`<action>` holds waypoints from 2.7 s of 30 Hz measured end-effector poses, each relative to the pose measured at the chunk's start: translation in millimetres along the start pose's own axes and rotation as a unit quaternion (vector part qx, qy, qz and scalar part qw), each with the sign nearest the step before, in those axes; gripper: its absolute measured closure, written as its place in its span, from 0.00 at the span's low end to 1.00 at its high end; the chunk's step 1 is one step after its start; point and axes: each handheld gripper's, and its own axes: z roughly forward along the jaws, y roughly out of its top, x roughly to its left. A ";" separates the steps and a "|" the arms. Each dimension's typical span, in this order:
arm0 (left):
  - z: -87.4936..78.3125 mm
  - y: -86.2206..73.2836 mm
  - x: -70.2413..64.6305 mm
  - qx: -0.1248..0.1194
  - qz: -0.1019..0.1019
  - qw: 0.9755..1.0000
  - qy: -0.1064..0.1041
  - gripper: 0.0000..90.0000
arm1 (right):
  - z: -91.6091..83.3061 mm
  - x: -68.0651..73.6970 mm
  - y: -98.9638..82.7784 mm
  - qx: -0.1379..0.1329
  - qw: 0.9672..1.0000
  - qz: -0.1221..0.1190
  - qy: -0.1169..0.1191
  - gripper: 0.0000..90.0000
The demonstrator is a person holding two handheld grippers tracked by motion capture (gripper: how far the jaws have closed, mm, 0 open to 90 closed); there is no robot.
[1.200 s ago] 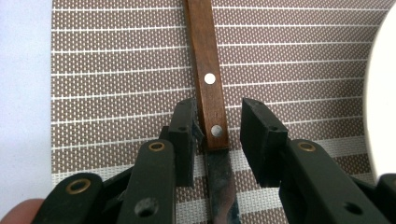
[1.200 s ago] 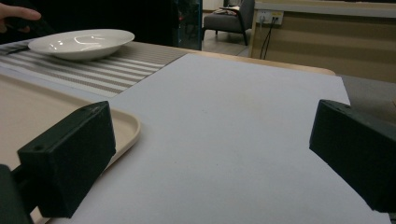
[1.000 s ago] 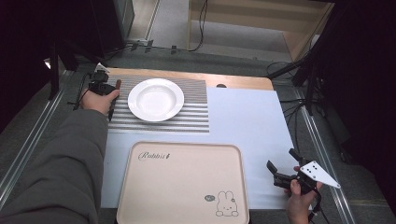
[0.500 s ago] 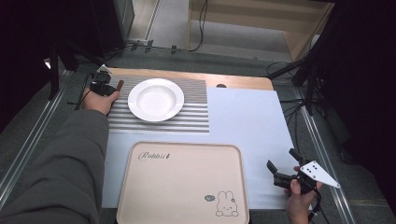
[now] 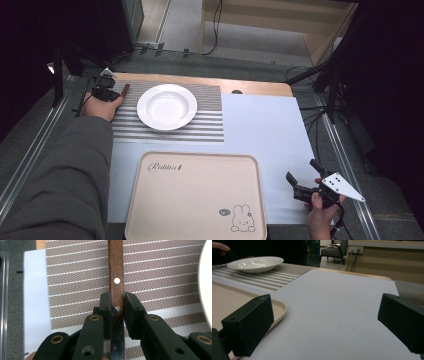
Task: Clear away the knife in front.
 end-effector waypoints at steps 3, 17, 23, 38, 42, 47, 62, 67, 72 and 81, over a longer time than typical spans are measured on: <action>-6.0 -0.7 0.1 -0.002 0.011 1.000 0.002 0.87 | 0.3 0.2 0.2 0.000 1.000 -0.001 0.001 0.00; -31.4 -3.6 -14.6 -0.013 0.037 0.999 -0.019 0.87 | 0.7 0.3 0.4 -0.001 1.000 -0.003 0.005 0.00; -42.8 -6.9 -21.8 -0.020 0.042 0.998 -0.037 0.87 | 0.4 0.6 0.3 -0.001 1.000 -0.004 0.005 0.00; -50.0 -35.8 -29.8 -0.024 0.018 0.996 -0.085 0.87 | 0.9 1.3 0.5 0.001 1.000 -0.009 0.005 0.00; -55.2 -43.7 -34.0 -0.019 0.027 0.995 -0.097 0.87 | 1.0 1.6 0.5 0.001 1.000 -0.009 0.004 0.00; -62.8 -51.9 -40.0 -0.018 0.032 0.994 -0.104 0.87 | 1.4 2.2 0.7 0.003 1.000 -0.012 0.002 0.00; -84.4 -80.1 -70.5 -0.018 0.087 0.987 -0.131 0.87 | 1.5 2.3 0.6 0.003 1.000 -0.013 0.003 0.00; -93.9 -86.1 -83.6 -0.025 0.100 0.985 -0.142 0.87 | 1.5 2.2 0.7 0.003 1.000 -0.013 0.002 0.00; -100.5 -94.5 -93.9 -0.023 0.113 0.982 -0.149 0.87 | 1.1 2.2 0.6 0.003 1.000 -0.011 0.003 0.00; -116.0 -113.4 -110.8 -0.034 0.127 0.978 -0.159 0.87 | 1.0 2.3 0.6 0.003 1.000 -0.012 0.004 0.00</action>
